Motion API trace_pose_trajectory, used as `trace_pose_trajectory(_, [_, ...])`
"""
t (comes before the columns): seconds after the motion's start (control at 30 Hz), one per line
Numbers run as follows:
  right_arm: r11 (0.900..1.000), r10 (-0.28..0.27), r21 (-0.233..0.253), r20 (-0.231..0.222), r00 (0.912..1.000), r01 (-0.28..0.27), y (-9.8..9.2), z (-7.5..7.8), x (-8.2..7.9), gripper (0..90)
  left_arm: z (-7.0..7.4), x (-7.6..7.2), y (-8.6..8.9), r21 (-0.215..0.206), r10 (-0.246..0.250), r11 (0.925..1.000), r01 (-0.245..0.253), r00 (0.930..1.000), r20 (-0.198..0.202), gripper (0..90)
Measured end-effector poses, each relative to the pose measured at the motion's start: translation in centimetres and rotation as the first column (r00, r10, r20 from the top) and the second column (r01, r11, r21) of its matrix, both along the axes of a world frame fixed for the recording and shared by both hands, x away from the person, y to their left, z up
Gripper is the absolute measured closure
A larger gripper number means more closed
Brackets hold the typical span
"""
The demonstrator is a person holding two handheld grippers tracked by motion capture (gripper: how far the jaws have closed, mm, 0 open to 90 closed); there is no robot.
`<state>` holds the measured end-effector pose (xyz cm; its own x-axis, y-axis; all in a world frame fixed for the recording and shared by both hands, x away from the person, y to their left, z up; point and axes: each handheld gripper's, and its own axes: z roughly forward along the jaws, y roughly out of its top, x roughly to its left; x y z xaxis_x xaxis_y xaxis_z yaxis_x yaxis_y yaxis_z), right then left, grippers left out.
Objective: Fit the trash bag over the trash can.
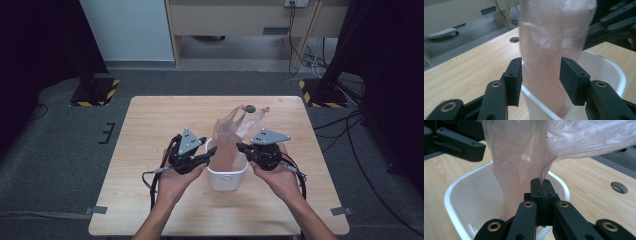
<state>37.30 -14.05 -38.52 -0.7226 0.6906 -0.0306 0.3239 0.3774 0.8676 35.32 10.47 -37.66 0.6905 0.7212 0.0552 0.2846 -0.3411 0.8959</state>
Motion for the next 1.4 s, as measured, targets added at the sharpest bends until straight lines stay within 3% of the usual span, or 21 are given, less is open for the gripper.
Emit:
trace_pose_trajectory(0.17, [1.000,0.015,0.002,-0.001,0.9999,-0.015,0.5,0.0,-0.2,90.0,0.1,0.1,-0.5,0.004,0.012,0.9999,-0.012,0.9998,0.013,49.7])
trace_pose_trajectory(0.43, [0.999,0.035,-0.008,0.004,0.9994,-0.035,1.1,0.1,-0.6,90.0,0.3,0.7,-0.8,-0.031,0.041,0.9987,-0.040,0.9989,0.022,52.4])
trace_pose_trajectory(0.47, [0.999,0.037,-0.008,0.003,0.9993,-0.037,1.2,0.1,-0.7,90.0,0.3,0.8,-0.9,-0.022,0.046,0.9987,-0.045,0.9986,0.026,54.5])
trace_pose_trajectory(0.5, [0.999,0.042,-0.010,0.006,0.9991,-0.042,1.2,0.2,-0.8,90.0,0.3,0.9,-0.9,-0.006,0.062,0.9981,-0.061,0.9977,0.028,62.5])
trace_pose_trajectory(0.53, [0.999,0.042,-0.010,0.006,0.9991,-0.042,1.2,0.2,-0.8,90.0,0.3,1.1,-0.9,0.006,0.064,0.9979,-0.064,0.9978,0.018,62.5])
trace_pose_trajectory(0.57, [0.999,0.044,-0.015,0.008,0.9990,-0.043,1.2,0.2,-0.9,90.0,0.2,1.2,-0.8,0.010,0.062,0.9980,-0.062,0.9980,0.010,70.1])
trace_pose_trajectory(0.63, [0.999,0.043,-0.021,0.013,0.9990,-0.043,1.0,0.2,-1.1,90.0,0.2,1.4,-0.6,0.008,0.060,0.9982,-0.060,0.9982,-0.007,83.8])
trace_pose_trajectory(0.7, [0.999,0.038,-0.024,0.018,0.9991,-0.038,0.7,0.2,-1.2,89.8,0.2,1.3,-0.4,-0.002,0.060,0.9982,-0.060,0.9981,-0.013,89.2])
trace_pose_trajectory(1.0, [1.000,-0.023,0.014,0.048,0.9986,0.022,-0.5,0.4,-0.8,69.3,0.3,0.6,-0.2,0.019,0.037,0.9992,-0.036,0.9993,-0.009,90.0])
trace_pose_trajectory(1.23, [0.997,-0.053,0.052,0.062,0.9967,0.050,-1.4,0.8,-0.6,70.2,0.2,0.4,-0.3,0.027,0.028,0.9993,-0.027,0.9996,-0.012,90.0])
trace_pose_trajectory(1.4, [0.997,-0.062,0.039,0.059,0.9963,0.060,-1.6,0.8,-0.7,73.4,0.2,0.5,-0.2,0.030,0.030,0.9991,-0.030,0.9994,-0.015,90.0])
